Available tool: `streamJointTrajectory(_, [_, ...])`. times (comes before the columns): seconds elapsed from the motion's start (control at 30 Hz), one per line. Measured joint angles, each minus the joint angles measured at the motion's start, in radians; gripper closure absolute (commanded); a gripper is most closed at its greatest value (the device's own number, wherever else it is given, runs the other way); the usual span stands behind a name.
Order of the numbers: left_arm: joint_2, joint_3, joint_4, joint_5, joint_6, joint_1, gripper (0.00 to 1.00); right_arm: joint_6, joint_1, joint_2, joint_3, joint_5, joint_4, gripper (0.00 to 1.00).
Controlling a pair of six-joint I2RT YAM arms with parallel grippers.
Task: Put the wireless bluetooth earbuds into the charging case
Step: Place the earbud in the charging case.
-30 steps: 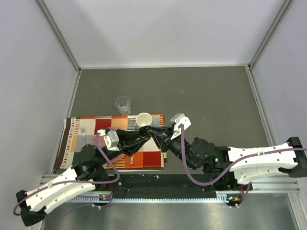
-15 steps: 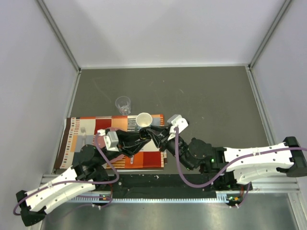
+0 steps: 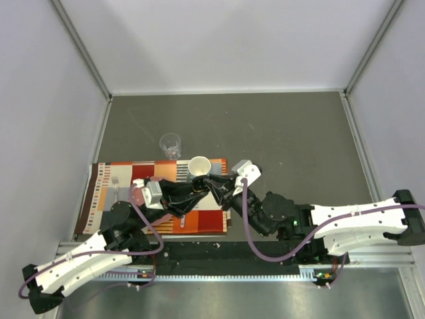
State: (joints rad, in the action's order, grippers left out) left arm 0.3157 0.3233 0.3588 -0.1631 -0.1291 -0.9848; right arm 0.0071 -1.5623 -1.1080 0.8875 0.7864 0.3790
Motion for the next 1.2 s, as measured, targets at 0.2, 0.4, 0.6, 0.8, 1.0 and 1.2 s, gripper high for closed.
streamJointTrajectory(0.2, [0.0,-0.006,-0.002,0.003,-0.001,0.0,1.0,-0.025,-0.001,0.008,-0.018,-0.015,0.003,1.0])
streamJointTrajectory(0.4, [0.0,-0.008,-0.002,0.003,-0.001,0.0,1.0,-0.033,-0.001,0.01,-0.019,-0.037,-0.01,1.0])
streamJointTrajectory(0.6, [-0.003,-0.013,-0.008,0.003,-0.004,-0.002,1.0,-0.015,-0.001,0.021,-0.019,-0.056,-0.051,1.0])
streamJointTrajectory(0.8, [-0.013,-0.021,-0.023,0.003,-0.006,-0.005,1.0,0.013,0.0,0.022,-0.019,-0.061,-0.085,1.0])
streamJointTrajectory(1.0, [-0.013,-0.023,-0.027,0.003,-0.007,-0.005,1.0,0.013,0.0,0.022,-0.017,-0.06,-0.107,1.0])
streamJointTrajectory(1.2, [-0.015,-0.024,-0.031,0.012,-0.006,-0.005,1.0,0.002,0.0,0.022,-0.015,-0.056,-0.118,1.0])
